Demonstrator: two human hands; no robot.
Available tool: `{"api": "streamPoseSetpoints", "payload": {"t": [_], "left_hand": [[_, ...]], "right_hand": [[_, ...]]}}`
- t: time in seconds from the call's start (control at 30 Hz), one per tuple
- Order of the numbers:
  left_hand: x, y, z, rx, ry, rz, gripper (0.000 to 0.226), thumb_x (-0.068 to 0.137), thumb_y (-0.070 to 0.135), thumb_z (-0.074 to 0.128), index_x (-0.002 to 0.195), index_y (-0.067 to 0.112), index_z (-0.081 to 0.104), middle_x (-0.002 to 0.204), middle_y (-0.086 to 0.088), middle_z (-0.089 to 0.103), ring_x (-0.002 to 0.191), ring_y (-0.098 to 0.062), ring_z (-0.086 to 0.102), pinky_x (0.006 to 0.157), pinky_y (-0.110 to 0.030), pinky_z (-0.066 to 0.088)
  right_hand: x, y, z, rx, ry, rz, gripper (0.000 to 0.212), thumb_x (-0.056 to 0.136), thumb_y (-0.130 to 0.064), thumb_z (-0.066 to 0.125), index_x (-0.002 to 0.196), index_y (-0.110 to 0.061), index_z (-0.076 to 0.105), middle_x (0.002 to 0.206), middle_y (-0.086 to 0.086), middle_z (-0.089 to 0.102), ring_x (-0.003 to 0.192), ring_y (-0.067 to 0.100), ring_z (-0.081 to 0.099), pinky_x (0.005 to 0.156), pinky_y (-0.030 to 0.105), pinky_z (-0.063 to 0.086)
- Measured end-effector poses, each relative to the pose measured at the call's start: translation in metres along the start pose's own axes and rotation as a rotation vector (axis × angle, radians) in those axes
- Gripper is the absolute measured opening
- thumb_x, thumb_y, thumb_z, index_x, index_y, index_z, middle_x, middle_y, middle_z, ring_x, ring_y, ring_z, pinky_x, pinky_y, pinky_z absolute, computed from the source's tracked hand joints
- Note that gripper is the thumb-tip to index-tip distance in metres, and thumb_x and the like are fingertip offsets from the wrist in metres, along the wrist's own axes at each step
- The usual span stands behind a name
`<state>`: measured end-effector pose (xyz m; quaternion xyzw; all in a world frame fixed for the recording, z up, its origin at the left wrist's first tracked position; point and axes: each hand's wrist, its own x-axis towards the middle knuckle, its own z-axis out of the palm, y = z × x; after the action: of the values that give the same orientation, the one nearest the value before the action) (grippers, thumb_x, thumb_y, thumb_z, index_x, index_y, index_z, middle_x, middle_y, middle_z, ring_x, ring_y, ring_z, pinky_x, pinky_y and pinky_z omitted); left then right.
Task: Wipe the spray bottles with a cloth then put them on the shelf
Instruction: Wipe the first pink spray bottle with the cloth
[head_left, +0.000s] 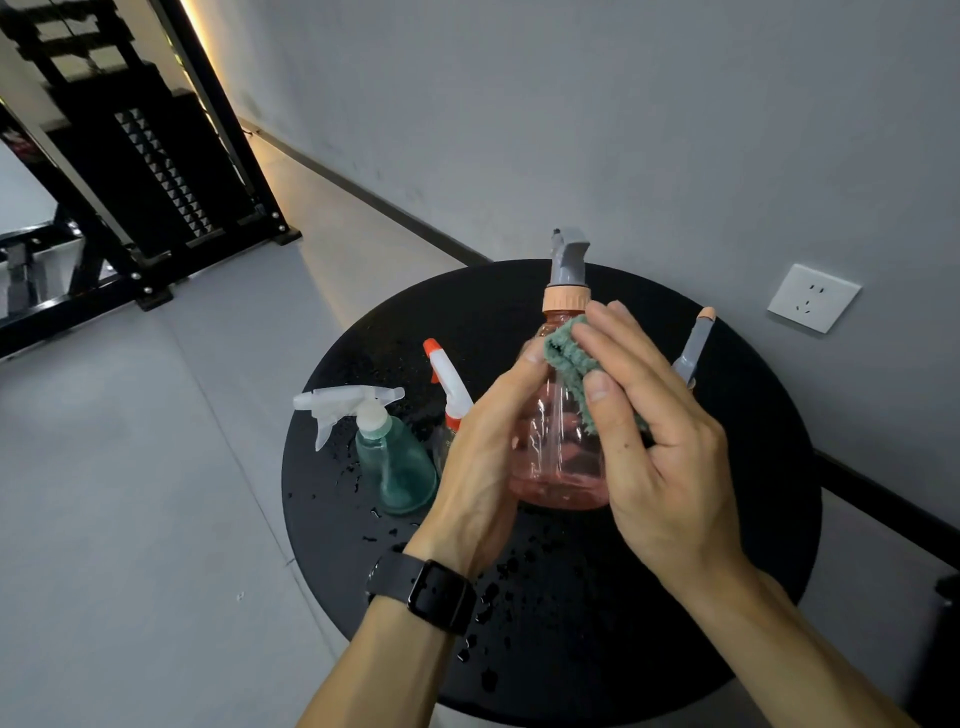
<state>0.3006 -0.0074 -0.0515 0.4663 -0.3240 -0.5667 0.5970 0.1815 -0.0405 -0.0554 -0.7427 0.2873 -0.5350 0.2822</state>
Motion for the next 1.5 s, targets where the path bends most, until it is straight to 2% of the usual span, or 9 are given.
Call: {"api": "streamPoseSetpoints", "payload": {"t": [0.33, 0.47, 0.6, 0.83, 0.97, 1.07, 1.3, 1.43, 1.5], "left_hand": [[0.003, 0.01, -0.009, -0.199, 0.082, 0.033, 0.06, 0.094, 0.057, 0.052, 0.129, 0.011, 0.064, 0.109, -0.008, 0.07, 0.094, -0.022, 0.068, 0.08, -0.038, 0.055], [0.003, 0.015, -0.012, -0.278, 0.055, 0.034, 0.067, 0.092, 0.055, 0.055, 0.135, 0.003, 0.057, 0.103, -0.009, 0.071, 0.079, -0.018, 0.071, 0.062, -0.029, 0.058], [0.005, 0.016, -0.013, -0.305, 0.075, 0.06, 0.066, 0.091, 0.05, 0.061, 0.137, 0.003, 0.057, 0.124, -0.016, 0.065, 0.105, -0.024, 0.065, 0.09, -0.037, 0.055], [0.0, 0.012, -0.01, -0.19, -0.003, 0.009, 0.045, 0.096, 0.048, 0.043, 0.103, 0.017, 0.074, 0.09, -0.003, 0.07, 0.077, -0.017, 0.067, 0.065, -0.03, 0.056], [-0.003, 0.015, -0.008, -0.136, -0.059, -0.015, 0.043, 0.093, 0.051, 0.046, 0.095, 0.02, 0.077, 0.086, -0.002, 0.072, 0.077, -0.019, 0.069, 0.066, -0.034, 0.057], [-0.004, 0.015, -0.005, -0.104, -0.102, -0.007, 0.043, 0.087, 0.056, 0.054, 0.105, 0.024, 0.077, 0.096, -0.003, 0.075, 0.087, -0.019, 0.073, 0.075, -0.036, 0.059], [0.0, 0.015, -0.006, -0.21, -0.007, 0.012, 0.061, 0.09, 0.05, 0.057, 0.135, 0.009, 0.058, 0.104, -0.008, 0.07, 0.086, -0.021, 0.071, 0.068, -0.036, 0.058], [0.001, 0.017, -0.01, -0.363, 0.012, 0.02, 0.069, 0.091, 0.058, 0.054, 0.136, 0.006, 0.055, 0.097, -0.009, 0.069, 0.076, -0.02, 0.069, 0.057, -0.033, 0.058], [0.002, 0.018, -0.013, -0.435, -0.005, 0.015, 0.07, 0.088, 0.06, 0.053, 0.133, 0.006, 0.057, 0.102, -0.012, 0.069, 0.084, -0.023, 0.069, 0.066, -0.036, 0.061]], "right_hand": [[-0.009, -0.003, 0.016, 0.051, -0.044, 0.028, 0.038, 0.099, -0.011, 0.046, 0.136, -0.006, 0.049, 0.146, 0.001, 0.046, 0.142, 0.011, 0.036, 0.112, 0.019, 0.032], [-0.015, -0.006, 0.023, 0.067, -0.043, 0.007, 0.037, 0.1, -0.014, 0.045, 0.136, -0.008, 0.048, 0.147, 0.003, 0.045, 0.143, 0.013, 0.034, 0.113, 0.029, 0.035], [-0.014, -0.007, 0.025, 0.063, -0.047, -0.023, 0.037, 0.1, -0.014, 0.045, 0.136, -0.008, 0.048, 0.147, 0.004, 0.045, 0.143, 0.015, 0.033, 0.113, 0.037, 0.038], [-0.006, -0.007, 0.016, 0.048, -0.021, -0.034, 0.035, 0.099, -0.013, 0.044, 0.135, -0.01, 0.049, 0.145, 0.003, 0.047, 0.142, 0.014, 0.036, 0.112, 0.031, 0.037], [0.0, -0.011, 0.009, 0.046, 0.011, -0.033, 0.035, 0.099, -0.01, 0.046, 0.132, -0.005, 0.053, 0.143, 0.003, 0.049, 0.14, 0.013, 0.039, 0.112, 0.021, 0.034], [0.004, -0.012, 0.004, 0.087, 0.013, 0.018, 0.035, 0.099, -0.012, 0.046, 0.132, -0.005, 0.055, 0.142, 0.0, 0.05, 0.139, 0.009, 0.04, 0.11, 0.019, 0.035], [-0.001, -0.011, 0.008, 0.124, -0.02, 0.075, 0.036, 0.1, -0.015, 0.045, 0.135, -0.009, 0.053, 0.143, -0.003, 0.05, 0.138, 0.004, 0.039, 0.109, 0.019, 0.037], [-0.006, -0.013, 0.014, 0.113, -0.031, 0.043, 0.037, 0.1, -0.015, 0.044, 0.135, -0.009, 0.051, 0.144, -0.002, 0.049, 0.139, 0.008, 0.038, 0.111, 0.024, 0.037], [-0.008, -0.015, 0.016, 0.11, -0.026, 0.021, 0.036, 0.099, -0.013, 0.045, 0.135, -0.007, 0.051, 0.144, 0.001, 0.05, 0.14, 0.01, 0.039, 0.111, 0.024, 0.037]]}}
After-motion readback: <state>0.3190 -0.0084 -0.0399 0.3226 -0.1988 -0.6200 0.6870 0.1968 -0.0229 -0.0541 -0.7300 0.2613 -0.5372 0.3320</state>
